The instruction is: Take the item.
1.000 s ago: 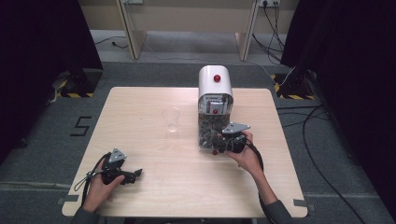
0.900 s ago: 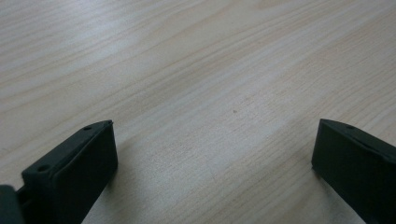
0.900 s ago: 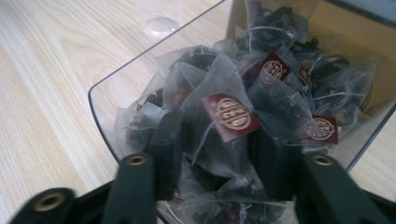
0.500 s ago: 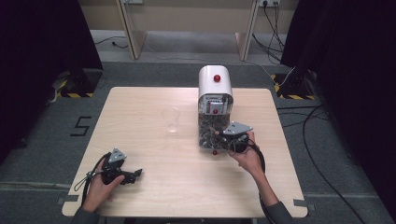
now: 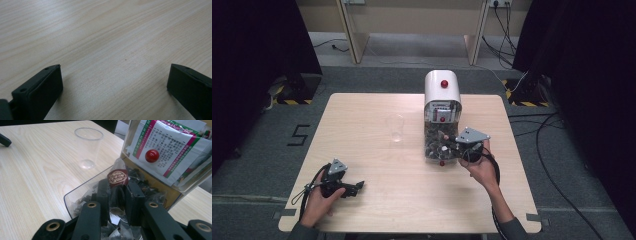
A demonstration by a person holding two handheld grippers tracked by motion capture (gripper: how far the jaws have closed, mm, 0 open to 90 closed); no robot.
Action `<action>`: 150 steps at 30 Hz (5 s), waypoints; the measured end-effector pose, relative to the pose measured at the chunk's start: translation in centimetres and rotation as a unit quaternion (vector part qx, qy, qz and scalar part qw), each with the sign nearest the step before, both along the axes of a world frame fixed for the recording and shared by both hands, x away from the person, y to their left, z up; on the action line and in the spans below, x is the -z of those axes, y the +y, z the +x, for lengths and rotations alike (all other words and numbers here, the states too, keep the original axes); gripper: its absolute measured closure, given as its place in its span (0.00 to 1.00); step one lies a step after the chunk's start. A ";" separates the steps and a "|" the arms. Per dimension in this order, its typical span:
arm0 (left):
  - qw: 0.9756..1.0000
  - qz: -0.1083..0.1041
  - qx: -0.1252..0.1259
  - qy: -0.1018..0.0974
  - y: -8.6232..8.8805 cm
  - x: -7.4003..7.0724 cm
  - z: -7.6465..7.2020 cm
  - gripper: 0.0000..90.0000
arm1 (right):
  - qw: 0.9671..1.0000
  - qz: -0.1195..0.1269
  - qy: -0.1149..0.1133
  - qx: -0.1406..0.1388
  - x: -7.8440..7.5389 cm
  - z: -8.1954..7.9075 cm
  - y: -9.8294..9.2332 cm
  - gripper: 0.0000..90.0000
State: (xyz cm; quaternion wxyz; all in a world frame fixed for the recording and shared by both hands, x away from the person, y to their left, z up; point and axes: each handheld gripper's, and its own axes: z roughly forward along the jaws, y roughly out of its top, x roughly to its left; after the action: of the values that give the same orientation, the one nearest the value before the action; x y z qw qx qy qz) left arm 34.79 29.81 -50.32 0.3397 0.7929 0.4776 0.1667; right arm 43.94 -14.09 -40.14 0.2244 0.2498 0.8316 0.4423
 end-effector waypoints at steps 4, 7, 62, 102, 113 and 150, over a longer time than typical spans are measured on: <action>1.000 0.001 0.000 0.000 0.0 0.0 0.0 0.00 | 1.000 0.001 -0.001 -0.004 -0.1 0.2 0.4 0.85; 1.000 0.000 0.000 0.000 0.0 0.0 0.0 0.00 | 1.000 0.001 -0.003 -0.005 -0.1 0.3 0.6 0.85; 1.000 0.000 0.000 0.000 0.0 0.0 0.0 0.00 | 0.999 0.040 0.003 -0.036 0.1 3.0 7.8 0.85; 1.000 0.000 0.000 0.000 0.0 0.0 0.0 0.00 | 1.000 0.007 -0.007 -0.029 0.2 6.7 15.4 0.85; 1.000 0.001 0.001 0.000 0.0 0.0 0.0 0.00 | 1.000 -0.001 -0.004 -0.021 0.6 7.4 17.1 0.84; 1.000 0.001 0.001 0.000 0.0 0.0 0.0 0.00 | 1.000 -0.007 0.018 -0.001 2.2 8.8 18.2 0.68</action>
State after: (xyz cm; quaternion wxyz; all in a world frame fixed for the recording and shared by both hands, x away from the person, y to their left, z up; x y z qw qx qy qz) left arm 34.79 29.83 -50.31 0.3387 0.7939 0.4768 0.1667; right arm 52.74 4.14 -42.31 0.2105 0.2552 0.8391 0.4319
